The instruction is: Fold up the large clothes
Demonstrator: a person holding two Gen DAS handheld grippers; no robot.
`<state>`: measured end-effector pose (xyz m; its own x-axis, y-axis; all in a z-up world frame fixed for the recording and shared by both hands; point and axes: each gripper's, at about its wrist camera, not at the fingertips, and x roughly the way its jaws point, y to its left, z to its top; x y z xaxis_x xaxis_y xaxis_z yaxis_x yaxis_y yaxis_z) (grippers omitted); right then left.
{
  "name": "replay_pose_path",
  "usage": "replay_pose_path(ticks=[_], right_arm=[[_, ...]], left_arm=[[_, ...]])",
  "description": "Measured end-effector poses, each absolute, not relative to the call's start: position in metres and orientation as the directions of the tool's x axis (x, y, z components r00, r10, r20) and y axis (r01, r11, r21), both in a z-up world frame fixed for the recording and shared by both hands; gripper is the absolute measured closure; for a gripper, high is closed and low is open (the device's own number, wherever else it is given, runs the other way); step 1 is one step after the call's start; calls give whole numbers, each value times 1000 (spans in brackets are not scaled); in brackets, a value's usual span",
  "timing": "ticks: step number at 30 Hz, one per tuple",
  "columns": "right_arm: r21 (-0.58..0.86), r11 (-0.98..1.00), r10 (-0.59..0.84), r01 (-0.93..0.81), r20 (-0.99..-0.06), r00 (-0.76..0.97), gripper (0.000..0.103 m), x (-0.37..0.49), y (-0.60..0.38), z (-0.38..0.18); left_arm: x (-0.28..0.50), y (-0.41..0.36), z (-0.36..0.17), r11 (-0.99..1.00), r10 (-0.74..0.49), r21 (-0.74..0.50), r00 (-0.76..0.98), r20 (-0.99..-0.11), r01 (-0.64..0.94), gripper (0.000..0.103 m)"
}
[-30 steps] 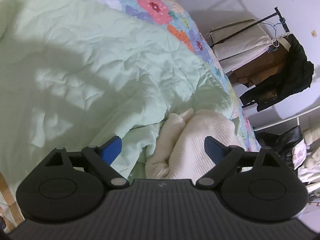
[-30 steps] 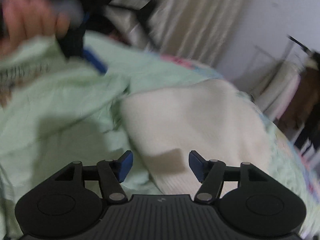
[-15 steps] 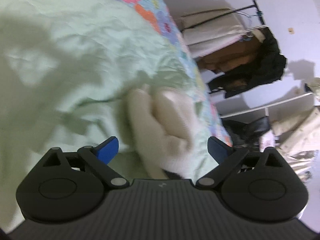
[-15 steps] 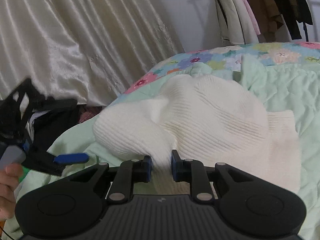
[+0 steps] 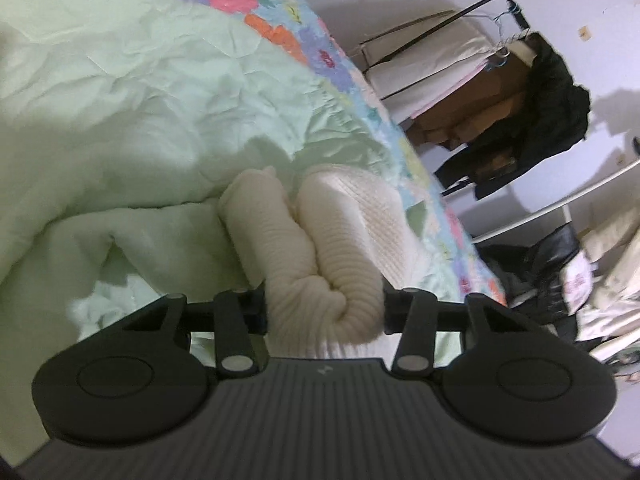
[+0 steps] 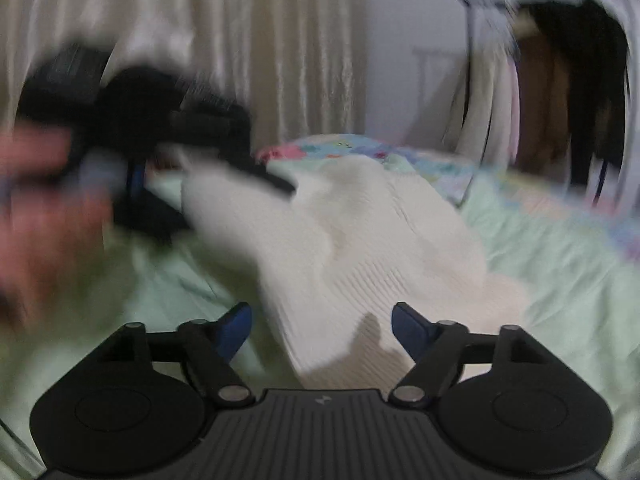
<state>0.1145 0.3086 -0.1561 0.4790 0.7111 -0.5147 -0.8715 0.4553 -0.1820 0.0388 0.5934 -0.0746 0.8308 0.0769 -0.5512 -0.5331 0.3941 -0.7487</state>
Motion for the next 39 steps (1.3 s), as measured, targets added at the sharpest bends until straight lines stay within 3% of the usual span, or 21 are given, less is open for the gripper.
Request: replay_pose_path(ticks=[3, 5, 6, 7, 8, 9, 10, 11, 16, 20, 23, 29, 33, 36, 39], right_arm=[[-322, 437, 660, -840, -519, 542, 19, 96, 323, -171], [-325, 459, 651, -827, -511, 562, 22, 100, 328, -175], [-275, 511, 642, -814, -508, 574, 30, 114, 332, -177], [-190, 557, 642, -808, -519, 564, 45, 130, 332, -176], [-66, 591, 661, -804, -531, 530, 51, 149, 329, -174], [79, 600, 704, -796, -524, 479, 74, 167, 322, -172], [209, 591, 747, -779, -507, 430, 88, 181, 312, -169], [281, 583, 770, -762, -492, 407, 89, 188, 305, -167], [313, 557, 807, -769, -422, 413, 91, 181, 286, -151], [254, 548, 814, -797, -381, 438, 91, 168, 289, -132], [218, 493, 847, -842, -343, 407, 91, 144, 308, -107], [183, 306, 927, -934, -280, 249, 91, 79, 362, -69], [159, 86, 961, -984, -275, 40, 91, 20, 406, -61], [165, -53, 950, -985, -297, -101, 91, -22, 430, -70], [222, -164, 888, -961, -391, -241, 91, -70, 462, -105]], left_arm=[[38, 595, -75, 400, 76, -752, 836, -543, -525, 58], [37, 595, -74, 408, 76, -759, 848, -525, -506, 58], [36, 593, -71, 428, 75, -762, 859, -506, -486, 58], [36, 591, -68, 448, 74, -763, 870, -488, -466, 58], [36, 590, -67, 456, 73, -761, 872, -485, -461, 58], [38, 587, -62, 480, 68, -754, 876, -477, -448, 59], [39, 585, -61, 485, 64, -756, 880, -470, -439, 59], [40, 583, -59, 491, 60, -758, 885, -462, -429, 60], [41, 569, -28, 553, 87, -737, 907, -413, -389, 60], [27, 563, 3, 603, 158, -691, 908, -388, -400, 60], [-14, 565, 35, 621, 245, -659, 903, -352, -425, 60], [-116, 578, 80, 589, 424, -583, 828, -368, -560, 60], [-214, 580, 99, 496, 568, -445, 666, -483, -746, 59], [-267, 580, 84, 384, 614, -353, 521, -593, -853, 59], [-313, 587, 48, 253, 611, -310, 400, -683, -916, 59]])
